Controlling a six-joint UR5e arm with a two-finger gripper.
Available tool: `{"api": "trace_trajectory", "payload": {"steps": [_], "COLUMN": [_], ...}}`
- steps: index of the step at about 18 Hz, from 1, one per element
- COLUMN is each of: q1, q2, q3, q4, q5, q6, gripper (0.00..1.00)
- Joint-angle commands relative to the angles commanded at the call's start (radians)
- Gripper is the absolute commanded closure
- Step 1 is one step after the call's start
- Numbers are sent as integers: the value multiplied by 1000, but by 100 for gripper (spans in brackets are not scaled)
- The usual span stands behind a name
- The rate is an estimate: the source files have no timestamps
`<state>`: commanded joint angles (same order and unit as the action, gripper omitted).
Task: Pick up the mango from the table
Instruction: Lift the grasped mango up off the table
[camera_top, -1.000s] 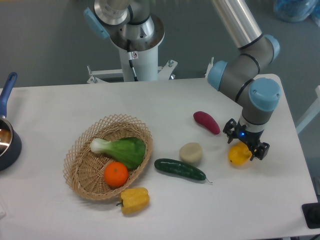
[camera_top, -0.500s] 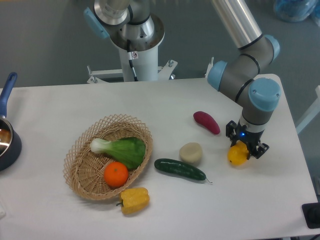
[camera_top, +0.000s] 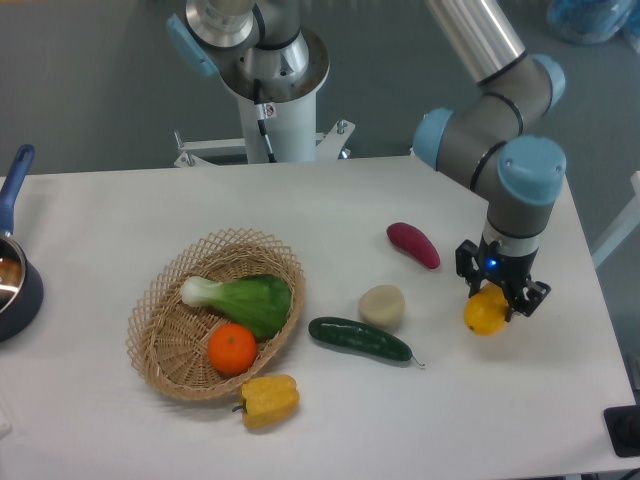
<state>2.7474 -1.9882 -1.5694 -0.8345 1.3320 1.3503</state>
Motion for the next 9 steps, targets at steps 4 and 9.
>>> {"api": "trace_trajectory", "payload": {"steps": [4, 9], "q1": [15, 18], "q2": [87, 134], "q3": [14, 31], "q4": [0, 0], "q5": [-242, -315], "q6": [-153, -334], "gripper": [69, 69]}}
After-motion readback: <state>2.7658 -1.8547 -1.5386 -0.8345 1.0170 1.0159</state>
